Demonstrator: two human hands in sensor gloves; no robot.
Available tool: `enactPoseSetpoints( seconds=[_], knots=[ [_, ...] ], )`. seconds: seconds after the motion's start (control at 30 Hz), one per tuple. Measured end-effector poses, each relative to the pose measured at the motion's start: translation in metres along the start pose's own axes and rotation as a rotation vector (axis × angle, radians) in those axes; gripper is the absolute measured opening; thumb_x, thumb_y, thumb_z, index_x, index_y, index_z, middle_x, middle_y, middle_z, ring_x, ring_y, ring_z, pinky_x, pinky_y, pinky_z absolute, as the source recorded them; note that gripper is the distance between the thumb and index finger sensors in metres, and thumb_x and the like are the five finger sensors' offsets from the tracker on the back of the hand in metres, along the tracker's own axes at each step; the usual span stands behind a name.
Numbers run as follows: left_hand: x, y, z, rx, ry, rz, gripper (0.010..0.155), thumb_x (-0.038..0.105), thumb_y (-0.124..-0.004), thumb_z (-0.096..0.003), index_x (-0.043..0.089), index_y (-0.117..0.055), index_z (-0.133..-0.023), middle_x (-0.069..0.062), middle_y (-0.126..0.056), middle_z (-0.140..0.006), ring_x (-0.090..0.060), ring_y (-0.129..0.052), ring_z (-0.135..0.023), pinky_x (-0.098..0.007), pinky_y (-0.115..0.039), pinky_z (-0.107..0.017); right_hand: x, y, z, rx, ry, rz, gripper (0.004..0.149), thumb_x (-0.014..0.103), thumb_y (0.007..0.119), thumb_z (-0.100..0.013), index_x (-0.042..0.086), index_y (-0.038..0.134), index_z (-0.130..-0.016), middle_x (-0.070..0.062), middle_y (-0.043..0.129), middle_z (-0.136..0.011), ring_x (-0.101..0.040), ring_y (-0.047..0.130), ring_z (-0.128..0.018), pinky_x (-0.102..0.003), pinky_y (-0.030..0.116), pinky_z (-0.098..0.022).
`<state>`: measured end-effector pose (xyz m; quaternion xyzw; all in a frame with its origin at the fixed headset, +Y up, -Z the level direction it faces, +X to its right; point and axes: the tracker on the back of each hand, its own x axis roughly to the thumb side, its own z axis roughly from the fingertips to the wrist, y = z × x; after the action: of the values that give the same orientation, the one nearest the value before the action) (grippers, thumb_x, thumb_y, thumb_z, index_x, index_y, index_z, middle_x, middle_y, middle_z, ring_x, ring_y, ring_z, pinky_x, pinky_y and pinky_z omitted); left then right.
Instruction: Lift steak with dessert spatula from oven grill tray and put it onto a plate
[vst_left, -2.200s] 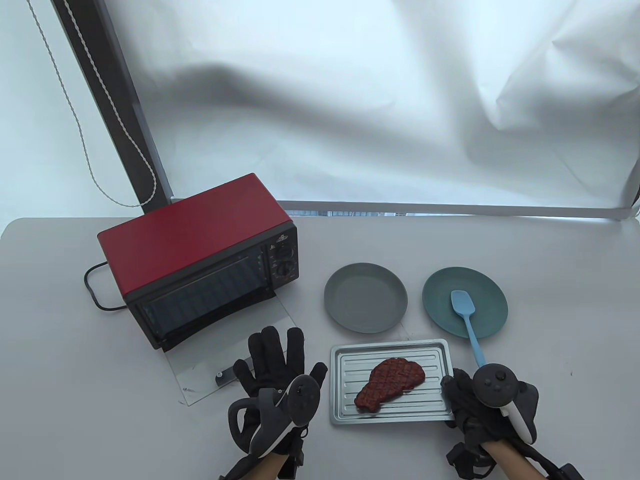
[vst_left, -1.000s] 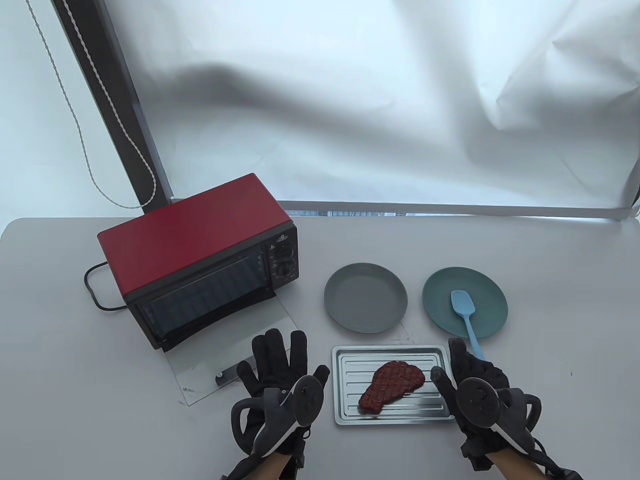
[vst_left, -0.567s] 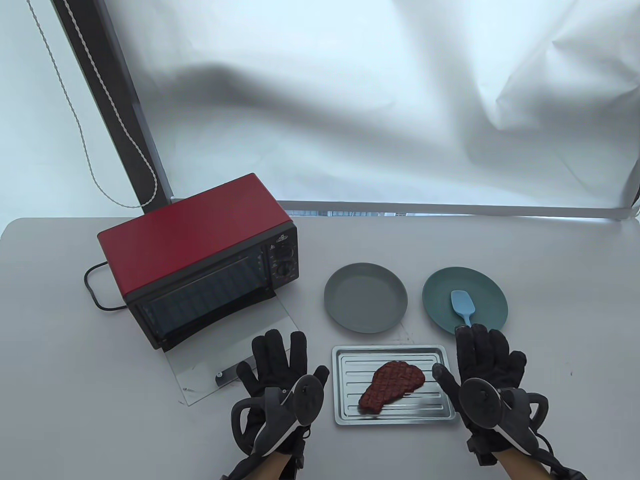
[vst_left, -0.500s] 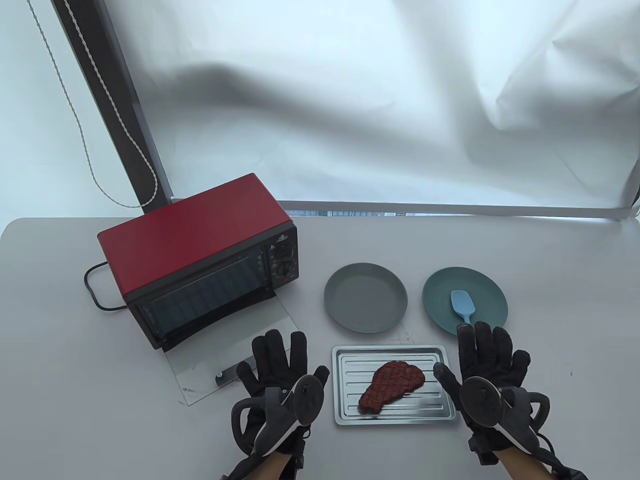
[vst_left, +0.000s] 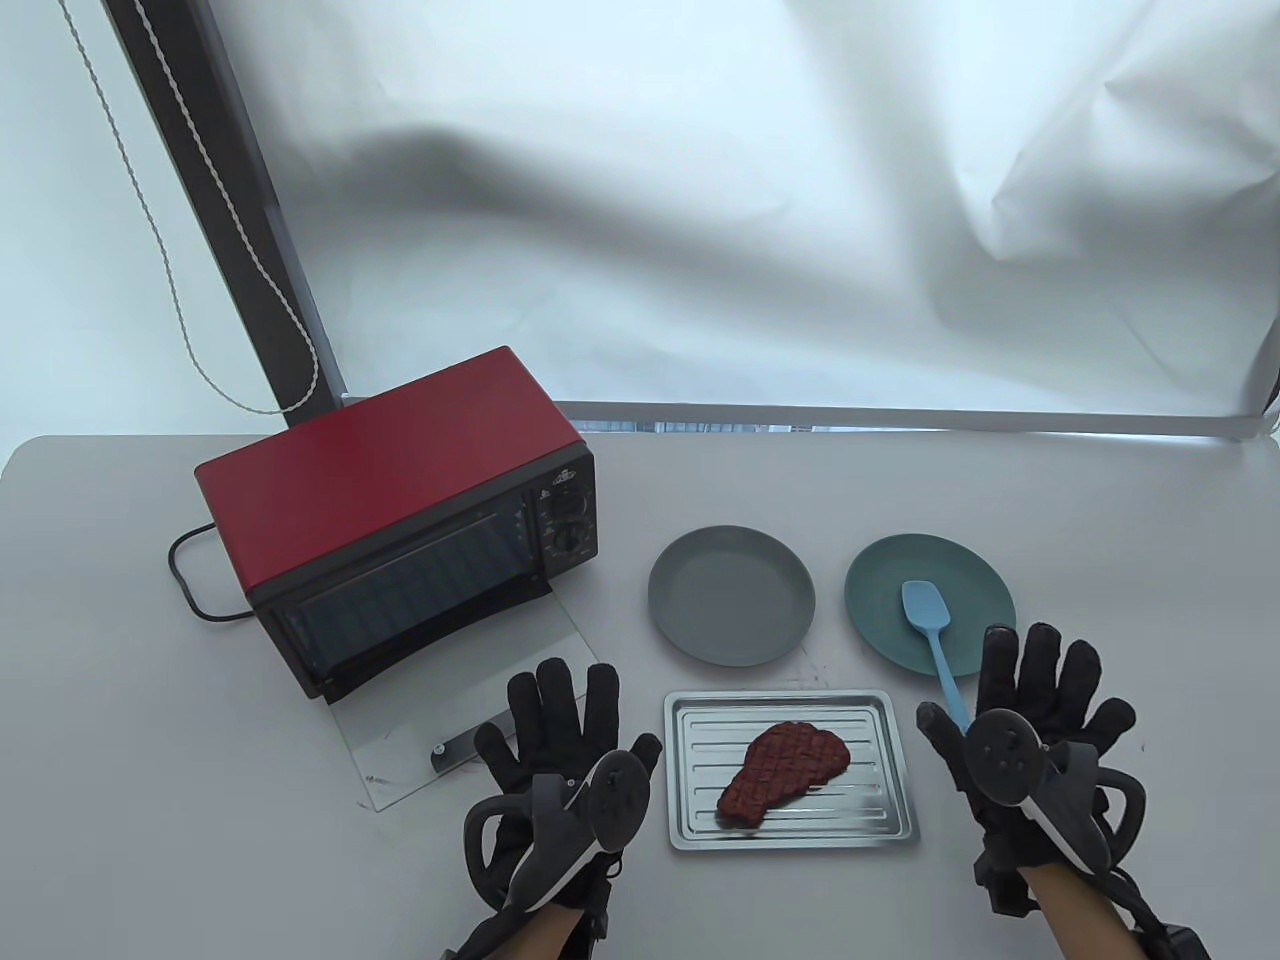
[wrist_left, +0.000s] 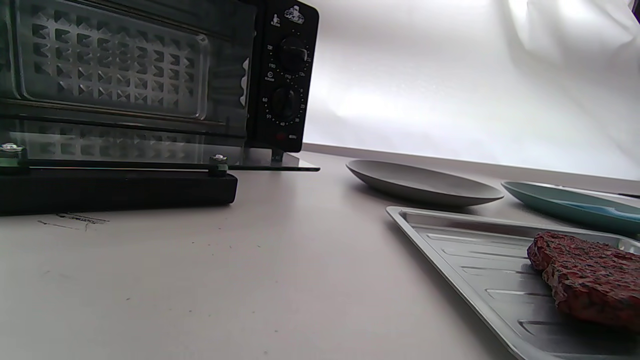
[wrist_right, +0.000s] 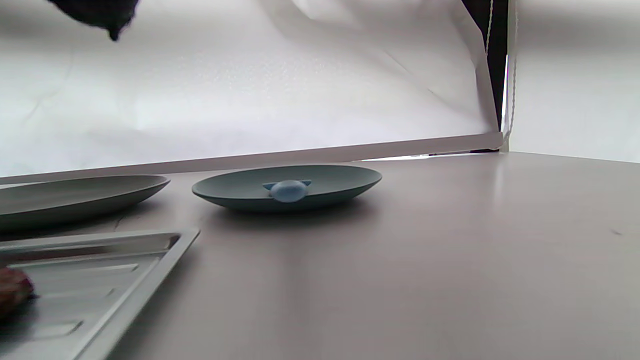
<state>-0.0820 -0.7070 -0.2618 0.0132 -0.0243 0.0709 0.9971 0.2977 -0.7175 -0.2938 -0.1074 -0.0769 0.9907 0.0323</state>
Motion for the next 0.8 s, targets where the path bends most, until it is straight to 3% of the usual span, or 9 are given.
enactPoseSetpoints(
  seconds=[0.5, 0.8],
  knots=[
    [0.000, -0.001, 0.000, 0.004, -0.008, 0.004, 0.074, 0.061, -0.040, -0.0612, 0.023, -0.015, -0.120, -0.026, -0.010, -0.122, -0.054, -0.017, -0.111, -0.082, -0.026, -0.066, -0.028, 0.029, -0.018, 0.146, 0.159, -0.036, 0.096, 0.069, 0.059, -0.059, 0.019, 0.000, -0.115, -0.030, 0.002, -0.125, -0.059, 0.006, -0.113, -0.084, 0.016, -0.069],
    [0.000, -0.002, 0.000, 0.001, -0.007, 0.002, 0.074, 0.061, -0.040, -0.0612, 0.023, -0.015, -0.120, -0.026, -0.010, -0.122, -0.054, -0.017, -0.111, -0.081, -0.026, -0.066, -0.023, 0.041, -0.017, 0.212, 0.143, -0.048, 0.088, 0.069, 0.057, -0.060, 0.014, 0.021, -0.119, -0.031, 0.024, -0.127, -0.058, 0.022, -0.116, -0.084, 0.020, -0.069]
  ],
)
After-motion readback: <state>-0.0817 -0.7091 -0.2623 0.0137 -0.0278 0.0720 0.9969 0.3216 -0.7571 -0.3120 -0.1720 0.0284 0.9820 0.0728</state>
